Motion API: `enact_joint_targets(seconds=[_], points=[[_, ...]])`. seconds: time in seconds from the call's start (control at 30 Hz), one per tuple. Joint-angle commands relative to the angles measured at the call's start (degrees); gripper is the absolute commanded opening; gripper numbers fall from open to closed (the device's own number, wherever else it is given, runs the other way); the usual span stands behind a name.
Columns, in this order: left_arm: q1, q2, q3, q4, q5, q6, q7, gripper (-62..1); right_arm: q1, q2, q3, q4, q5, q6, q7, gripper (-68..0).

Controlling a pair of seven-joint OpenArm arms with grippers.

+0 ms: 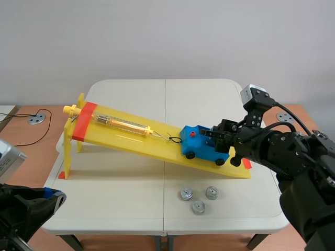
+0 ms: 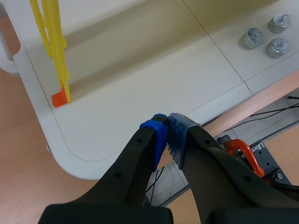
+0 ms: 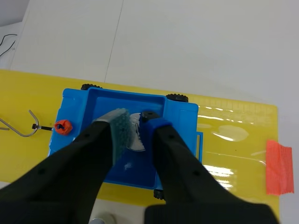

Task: Place the four metal weights on the blue cart on the ramp.

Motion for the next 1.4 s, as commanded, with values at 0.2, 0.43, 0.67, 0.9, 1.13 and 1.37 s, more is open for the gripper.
enact_joint_targets(seconds=[0.2,0.43,0.67,0.9,1.13,1.37], points=[[-1.2,-0.2,-0.8,3.6,-2.5,-1.2,-5.5,-57.3,7.0,0.3,2.6,6.7,3.0,2.0,10.6,-39.0],[-1.2,-0.2,-0.8,3.6,-2.5,-1.2,-5.5,-57.3,2.8,5.0,6.0,18.7,4.0,6.5,5.6,-39.0],[-1.2,-0.2,-0.8,3.6,-2.5,-1.2,-5.5,-57.3,-5.8,12.4,6.1,30.0,7.9,7.5,1.3,-39.0],[-1.2,-0.2,-0.8,3.6,-2.5,-1.2,-5.5,-57.3,-15.6,21.2,6.1,38.0,12.6,8.3,-4.2,-39.0],[-1.2,-0.2,-0.8,3.6,-2.5,-1.2,-5.5,-57.3,-25.5,26.7,6.1,42.7,12.7,8.7,-5.9,-39.0],[-1.2,-0.2,-0.8,3.6,-2.5,-1.2,-5.5,-57.3,-27.7,24.9,0.1,42.2,3.8,8.6,-1.4,-39.1]])
